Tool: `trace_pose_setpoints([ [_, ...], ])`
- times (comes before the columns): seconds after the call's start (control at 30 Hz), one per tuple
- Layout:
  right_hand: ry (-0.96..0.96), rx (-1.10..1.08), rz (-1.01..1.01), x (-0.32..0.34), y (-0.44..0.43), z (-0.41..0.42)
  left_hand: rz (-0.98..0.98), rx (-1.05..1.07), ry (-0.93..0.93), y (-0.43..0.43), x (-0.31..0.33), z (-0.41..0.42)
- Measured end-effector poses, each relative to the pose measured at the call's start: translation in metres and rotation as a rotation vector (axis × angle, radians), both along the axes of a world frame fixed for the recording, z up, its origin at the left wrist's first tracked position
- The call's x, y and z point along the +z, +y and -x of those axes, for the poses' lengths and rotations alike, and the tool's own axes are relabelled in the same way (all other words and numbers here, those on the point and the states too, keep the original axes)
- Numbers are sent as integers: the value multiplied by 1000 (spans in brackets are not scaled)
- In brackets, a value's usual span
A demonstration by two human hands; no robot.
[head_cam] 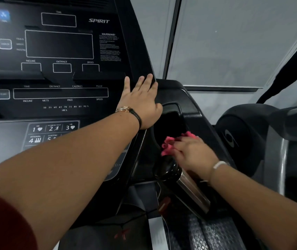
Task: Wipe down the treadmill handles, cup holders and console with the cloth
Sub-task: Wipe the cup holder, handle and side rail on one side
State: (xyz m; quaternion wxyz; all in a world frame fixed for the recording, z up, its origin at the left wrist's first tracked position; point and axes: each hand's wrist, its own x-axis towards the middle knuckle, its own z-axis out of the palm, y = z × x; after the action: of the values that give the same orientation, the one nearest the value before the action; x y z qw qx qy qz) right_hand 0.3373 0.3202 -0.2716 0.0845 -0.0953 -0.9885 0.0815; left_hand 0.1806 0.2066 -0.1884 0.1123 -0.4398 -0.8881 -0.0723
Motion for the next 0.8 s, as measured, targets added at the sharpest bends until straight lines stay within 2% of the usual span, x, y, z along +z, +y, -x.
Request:
trace_pose_setpoints([
  [0.07,-28,118,137,2,-14,7,1,1,1,0,0,0],
  [0.13,-66,293,163,5,-18,8,2,2,4,0,0,-1],
  [0.27,-14,552,-92,-6,1,1,2,6,11,0,0,-1],
  [0.33,-5,593,-150,-8,18,-16,-4,4,11,0,0,-1],
  [0.4,21,506,-166,-9,38,-36,-9,3,9,0,0,-1],
  [0.57,9,-91,53,-7,61,-47,-11,5,20,0,-2,1],
  [0.67,-31,-413,29,-3,38,-29,-19,5,20,1,-1,0],
  [0.73,-84,-365,0,-5,22,-28,-20,8,24,0,-1,0],
  [0.8,-94,-144,18,-7,11,-45,-16,9,21,0,-1,0],
])
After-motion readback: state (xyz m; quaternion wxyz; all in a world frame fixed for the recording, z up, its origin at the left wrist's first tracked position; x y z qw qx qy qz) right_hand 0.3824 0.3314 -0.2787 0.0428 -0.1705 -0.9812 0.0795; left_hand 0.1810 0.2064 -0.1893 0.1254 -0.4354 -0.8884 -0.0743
